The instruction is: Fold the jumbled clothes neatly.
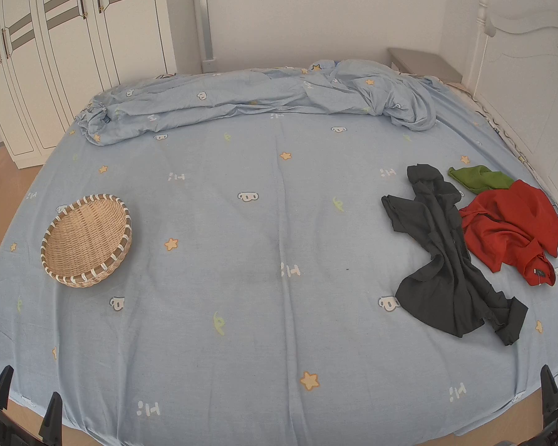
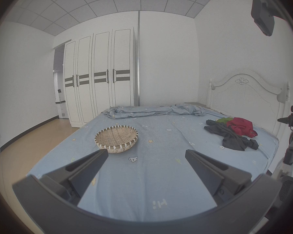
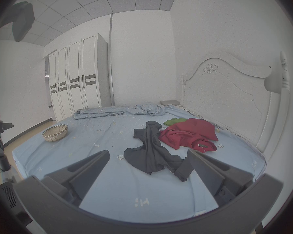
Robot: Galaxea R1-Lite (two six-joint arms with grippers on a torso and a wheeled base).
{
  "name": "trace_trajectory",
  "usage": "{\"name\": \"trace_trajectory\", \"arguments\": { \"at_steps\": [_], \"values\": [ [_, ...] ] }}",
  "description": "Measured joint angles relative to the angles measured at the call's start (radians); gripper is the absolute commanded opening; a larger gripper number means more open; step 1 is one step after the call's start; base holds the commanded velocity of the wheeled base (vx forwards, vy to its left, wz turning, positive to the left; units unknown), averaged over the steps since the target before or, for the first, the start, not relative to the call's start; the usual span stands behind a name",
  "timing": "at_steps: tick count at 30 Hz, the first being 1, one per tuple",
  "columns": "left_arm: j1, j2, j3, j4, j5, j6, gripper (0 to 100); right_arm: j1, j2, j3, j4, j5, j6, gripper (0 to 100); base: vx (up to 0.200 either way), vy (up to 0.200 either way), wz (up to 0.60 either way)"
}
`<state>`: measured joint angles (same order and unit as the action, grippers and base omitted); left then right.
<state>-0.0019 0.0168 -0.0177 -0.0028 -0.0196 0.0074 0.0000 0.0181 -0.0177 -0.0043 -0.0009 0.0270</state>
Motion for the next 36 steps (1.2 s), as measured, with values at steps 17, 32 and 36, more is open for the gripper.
{"name": "trace_trajectory", "arguments": {
  "at_steps": [17,32,36],
  "values": [
    [0.000,0.000,0.000,0.000,0.000,-0.003,100,0.000,0.000,-0.016,-0.033,-0.043,0.016,100,0.000,0.000,0.00],
    [0.000,0.000,0.000,0.000,0.000,-0.006,100,0.063,0.219,-0.332,-0.029,-0.047,0.066,100,0.000,0.000,0.00],
    [0.000,0.000,0.000,0.000,0.000,-0.006,100,0.065,0.323,-0.349,-0.025,-0.051,0.066,100,0.000,0.000,0.00]
  ]
}}
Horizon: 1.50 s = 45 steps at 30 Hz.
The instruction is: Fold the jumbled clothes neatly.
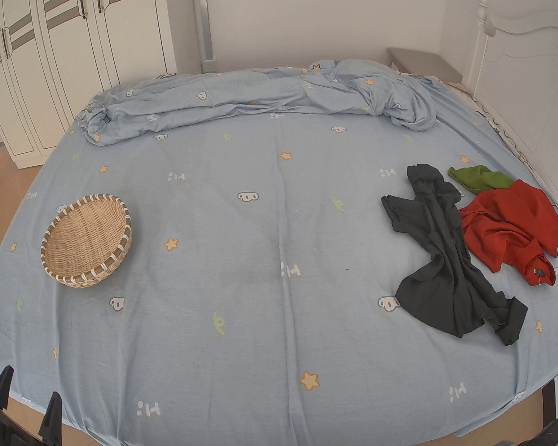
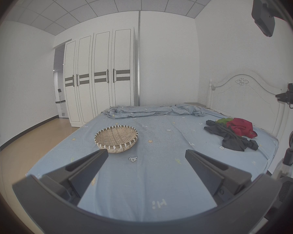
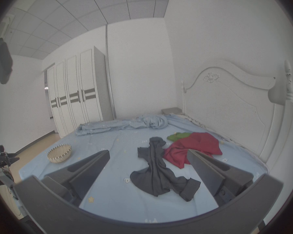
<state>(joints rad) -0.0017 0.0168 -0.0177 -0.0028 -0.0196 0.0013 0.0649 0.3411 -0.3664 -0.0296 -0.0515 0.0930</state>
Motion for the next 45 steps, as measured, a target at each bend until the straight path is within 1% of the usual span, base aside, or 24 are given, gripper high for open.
{"name": "trace_trajectory", "arguments": {
  "at_steps": [8,15,24,31,37,45],
  "values": [
    [0.000,0.000,0.000,0.000,0.000,0.000,100,-0.003,0.280,-0.084,0.003,-0.002,0.014,100,0.000,0.000,0.00],
    [0.000,0.000,0.000,0.000,0.000,0.000,100,-0.045,0.561,-0.215,-0.001,0.008,0.046,100,0.000,0.000,0.00],
    [0.000,0.000,0.000,0.000,0.000,0.002,100,-0.088,0.908,-0.400,-0.004,0.092,0.089,100,0.000,0.000,0.00],
    [0.000,0.000,0.000,0.000,0.000,0.003,100,-0.098,1.154,-0.514,-0.007,0.113,0.100,100,0.000,0.000,0.00],
    [0.000,0.000,0.000,0.000,0.000,0.002,100,-0.098,1.380,-0.659,-0.009,0.116,0.105,100,0.000,0.000,0.00],
    [0.000,0.000,0.001,0.000,0.000,0.002,100,-0.078,1.669,-0.915,-0.003,0.114,0.110,100,0.000,0.000,0.00]
  ]
}}
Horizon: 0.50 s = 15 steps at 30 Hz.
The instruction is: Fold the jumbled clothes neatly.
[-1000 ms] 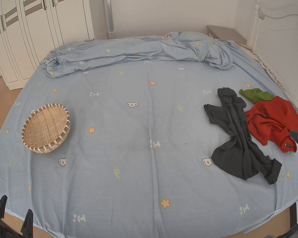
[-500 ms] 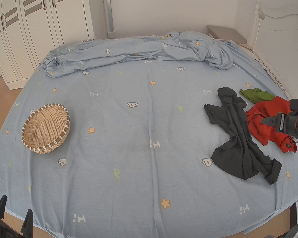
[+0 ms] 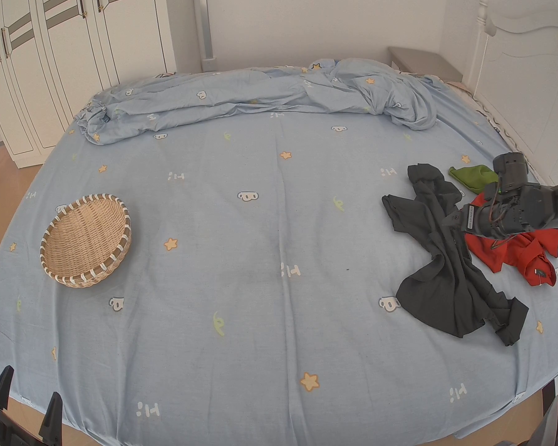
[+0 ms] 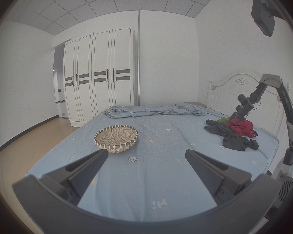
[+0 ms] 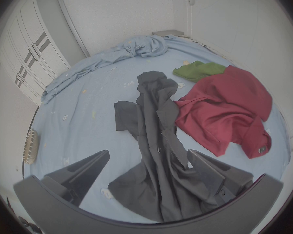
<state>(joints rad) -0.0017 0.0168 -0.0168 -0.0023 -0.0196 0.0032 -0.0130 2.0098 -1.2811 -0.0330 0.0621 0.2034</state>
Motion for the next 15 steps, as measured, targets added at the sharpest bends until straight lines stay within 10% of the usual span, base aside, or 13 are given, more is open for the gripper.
{"name": "trace_trajectory", "arguments": {
  "at_steps": [15],
  "values": [
    [0.000,0.000,-0.001,0.000,0.000,0.000,100,0.017,0.231,-0.164,0.007,-0.073,-0.006,100,0.000,0.000,0.00]
  ]
}}
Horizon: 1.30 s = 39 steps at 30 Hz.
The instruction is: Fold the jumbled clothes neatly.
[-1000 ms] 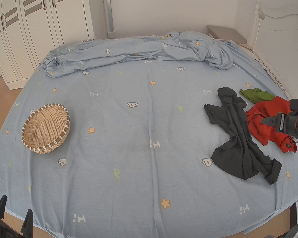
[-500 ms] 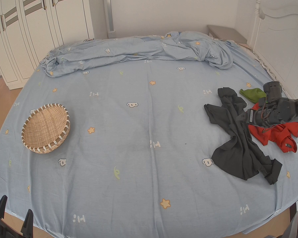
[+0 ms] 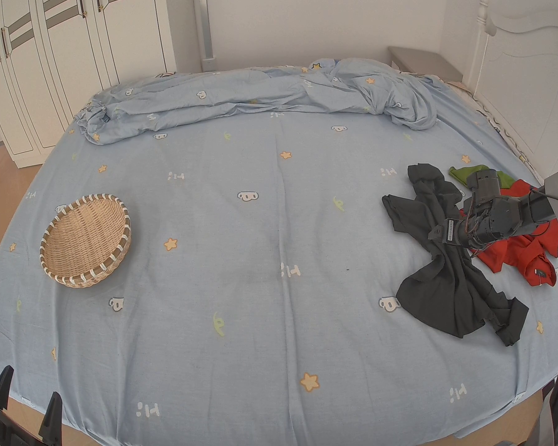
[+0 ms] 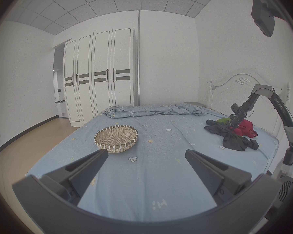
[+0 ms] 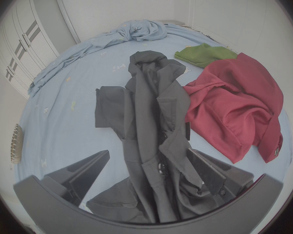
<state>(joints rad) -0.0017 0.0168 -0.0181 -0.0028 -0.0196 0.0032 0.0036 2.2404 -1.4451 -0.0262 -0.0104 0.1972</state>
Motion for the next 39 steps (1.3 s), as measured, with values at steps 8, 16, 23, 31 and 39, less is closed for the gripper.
{"name": "trace_trajectory", "arguments": {
  "at_steps": [8,16,23,31,39],
  "values": [
    [0.000,0.000,0.000,0.000,0.000,0.000,100,-0.008,0.000,0.004,0.000,-0.061,-0.011,100,0.000,0.000,0.00],
    [0.000,0.000,0.000,0.000,0.000,0.000,100,-0.013,0.042,-0.032,-0.005,-0.064,-0.012,100,0.000,0.000,0.00],
    [0.000,0.000,0.000,0.000,0.000,0.000,100,-0.014,0.094,-0.086,0.000,-0.056,-0.010,100,0.000,0.000,0.00],
    [0.000,0.000,0.001,0.000,0.000,0.000,100,-0.002,0.082,-0.011,-0.001,-0.052,-0.010,100,0.000,0.000,0.00],
    [0.000,0.000,0.001,0.000,0.000,0.000,100,0.014,0.057,0.045,-0.013,-0.033,-0.007,100,0.000,0.000,0.00]
  ]
}}
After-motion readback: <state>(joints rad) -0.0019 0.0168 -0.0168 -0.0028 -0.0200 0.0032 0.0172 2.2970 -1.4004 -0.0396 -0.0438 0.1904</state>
